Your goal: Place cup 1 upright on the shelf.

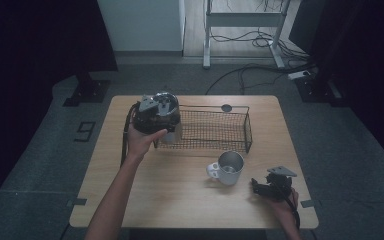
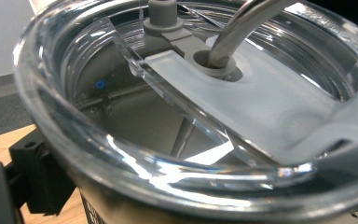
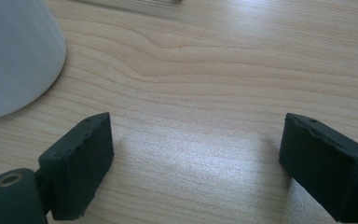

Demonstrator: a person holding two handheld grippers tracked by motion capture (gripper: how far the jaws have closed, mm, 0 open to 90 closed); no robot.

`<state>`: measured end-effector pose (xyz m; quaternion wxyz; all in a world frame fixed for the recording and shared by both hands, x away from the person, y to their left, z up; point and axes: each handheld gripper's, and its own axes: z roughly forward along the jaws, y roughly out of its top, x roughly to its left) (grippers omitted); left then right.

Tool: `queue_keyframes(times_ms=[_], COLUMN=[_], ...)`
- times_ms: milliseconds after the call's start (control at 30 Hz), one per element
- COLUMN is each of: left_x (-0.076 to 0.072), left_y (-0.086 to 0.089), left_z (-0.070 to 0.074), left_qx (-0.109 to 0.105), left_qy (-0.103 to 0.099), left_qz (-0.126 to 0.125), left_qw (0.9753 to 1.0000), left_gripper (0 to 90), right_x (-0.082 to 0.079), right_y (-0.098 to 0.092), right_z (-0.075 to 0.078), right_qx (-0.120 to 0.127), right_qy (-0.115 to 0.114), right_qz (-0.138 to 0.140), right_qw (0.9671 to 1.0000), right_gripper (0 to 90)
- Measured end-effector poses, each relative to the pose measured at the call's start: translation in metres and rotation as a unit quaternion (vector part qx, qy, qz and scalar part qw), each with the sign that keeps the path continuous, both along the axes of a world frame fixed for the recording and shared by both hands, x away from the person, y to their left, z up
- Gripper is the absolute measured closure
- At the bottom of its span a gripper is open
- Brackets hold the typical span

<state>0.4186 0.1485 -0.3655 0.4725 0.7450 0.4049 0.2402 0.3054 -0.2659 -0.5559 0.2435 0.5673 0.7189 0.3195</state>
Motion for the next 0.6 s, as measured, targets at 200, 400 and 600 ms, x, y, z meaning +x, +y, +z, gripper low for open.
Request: queue_keyframes(times_ms=[200, 400, 600], left_x=[0.007, 0.015, 0.026], left_y=[-0.004, -0.007, -0.009], left_z=[-0.003, -0.007, -0.006], left_qx=[0.007, 0.003, -0.004], left_qy=[0.000, 0.001, 0.005], left_qz=[0.001, -0.003, 0.002], left_qw=[1.0000, 1.0000, 1.0000], left_gripper=[3.7, 3.7, 3.7], right_x=[0.000, 0.000, 0.000], right_y=[0.000, 0.000, -0.001], right_z=[0.000, 0.000, 0.000], right_qx=[0.000, 0.000, 0.000], right_qy=[0.000, 0.000, -0.001], right_qz=[0.000, 0.001, -0.001], right_qw=[1.0000, 1.0000, 1.0000], right_gripper=[9.6, 9.7, 10.7])
